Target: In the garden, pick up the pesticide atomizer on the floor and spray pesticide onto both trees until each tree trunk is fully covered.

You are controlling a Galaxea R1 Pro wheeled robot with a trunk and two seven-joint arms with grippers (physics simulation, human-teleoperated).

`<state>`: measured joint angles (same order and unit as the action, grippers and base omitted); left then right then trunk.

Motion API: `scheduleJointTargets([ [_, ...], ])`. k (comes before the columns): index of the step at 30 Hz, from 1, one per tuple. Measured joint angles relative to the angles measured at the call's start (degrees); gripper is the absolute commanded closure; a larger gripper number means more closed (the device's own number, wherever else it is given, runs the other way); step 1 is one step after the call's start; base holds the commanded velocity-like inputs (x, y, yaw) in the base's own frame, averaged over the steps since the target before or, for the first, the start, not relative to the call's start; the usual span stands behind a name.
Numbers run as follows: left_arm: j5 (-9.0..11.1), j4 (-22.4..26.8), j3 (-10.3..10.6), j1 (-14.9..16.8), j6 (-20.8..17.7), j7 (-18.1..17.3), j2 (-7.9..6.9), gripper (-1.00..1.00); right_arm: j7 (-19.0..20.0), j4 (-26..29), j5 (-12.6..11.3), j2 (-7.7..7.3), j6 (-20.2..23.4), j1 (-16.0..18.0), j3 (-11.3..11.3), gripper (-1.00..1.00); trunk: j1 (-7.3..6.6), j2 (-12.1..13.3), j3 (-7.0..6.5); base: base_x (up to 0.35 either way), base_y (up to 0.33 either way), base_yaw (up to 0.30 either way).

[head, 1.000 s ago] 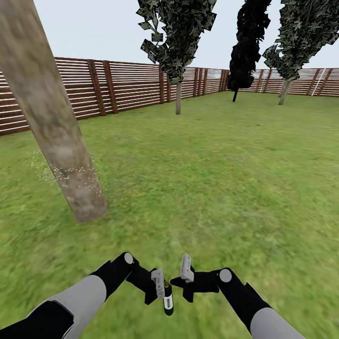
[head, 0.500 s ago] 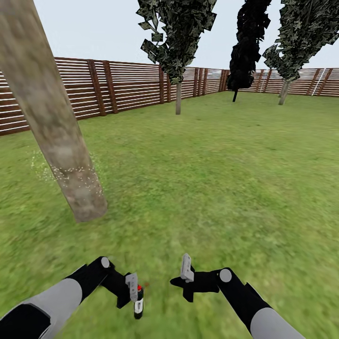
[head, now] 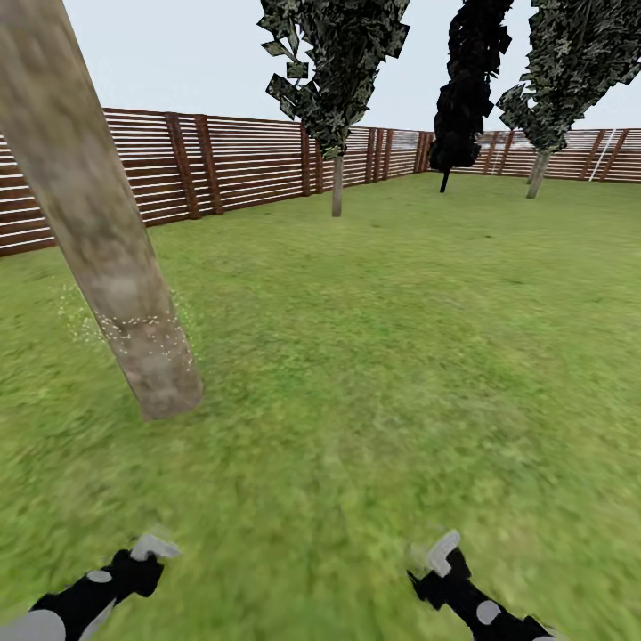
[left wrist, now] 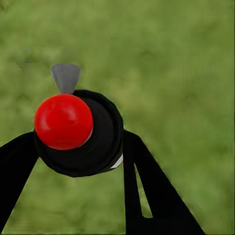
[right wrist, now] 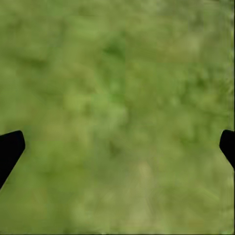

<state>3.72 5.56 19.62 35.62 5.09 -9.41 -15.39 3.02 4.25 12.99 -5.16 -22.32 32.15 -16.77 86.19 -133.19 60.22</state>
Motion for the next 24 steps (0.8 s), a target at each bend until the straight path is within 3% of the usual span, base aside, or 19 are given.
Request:
scheduleJointTargets([
  [1, 7.31, 0.09, -0.23, -3.55, 3.21, 7.40, 0.53, 1.00, -4.91, -1.18, -6.40, 0.17, -2.81, -1.93, 0.32, -1.00, 0.00, 0.00, 0.00, 0.000, 0.000, 0.000],
  [2, 14.39, -0.15, -0.44, -6.63, 9.64, 10.82, 0.72, 1.00, -6.53, -1.58, -12.87, 0.21, -6.31, -3.79, 0.97, -1.00, 0.00, 0.00, 0.01, 0.000, 0.000, 0.000],
  [3, 20.24, -0.24, -0.52, -9.09, 14.96, 12.45, 0.82, 1.00, -7.54, -1.75, -19.46, 0.21, -10.00, -5.35, 1.09, -1.00, 0.00, 0.00, 0.00, 0.000, 0.000, 0.000],
  [4, 24.62, -0.39, -0.44, -11.64, 17.99, 13.27, 0.86, 1.00, -7.69, -1.89, -25.20, 0.20, -12.55, -6.73, 1.08, -1.00, 0.00, 0.00, 0.00, 0.000, 0.000, 0.000],
  [5, 26.25, -0.41, -0.50, -12.93, 18.90, 13.46, 0.84, 1.00, -7.76, -1.93, -26.67, 0.18, -13.19, -7.49, 0.95, -1.00, 0.00, 0.00, 0.00, 0.000, 0.000, 0.000],
  [9, 27.87, -2.59, -0.24, -14.22, 19.97, 13.68, 1.43, 1.00, -7.71, -1.84, -28.16, 0.40, -13.85, -8.47, 0.76, -1.00, 0.00, 0.00, -0.01, 0.000, 0.000, 0.000],
  [12, 28.09, -3.21, 0.21, -14.27, 20.00, 13.68, 3.12, 1.00, -7.62, -2.04, -28.06, 0.41, -13.79, -8.53, 0.72, -1.00, 0.00, 0.00, -0.01, 0.000, 0.000, 0.000],
  [15, 28.33, -3.23, -0.15, -14.27, 20.05, 13.69, 3.26, 1.00, -7.72, -2.56, -28.06, 2.43, -13.65, -8.59, 0.71, -1.00, 0.00, 0.00, -0.01, 0.000, 0.000, 0.000],
  [24, 28.27, -3.23, -0.12, -14.36, 20.03, 13.64, 3.28, 1.00, -7.58, -2.67, -28.09, 2.89, -13.53, -9.38, 0.76, -1.00, 0.00, 0.00, -0.01, 0.000, 0.000, 0.000],
])
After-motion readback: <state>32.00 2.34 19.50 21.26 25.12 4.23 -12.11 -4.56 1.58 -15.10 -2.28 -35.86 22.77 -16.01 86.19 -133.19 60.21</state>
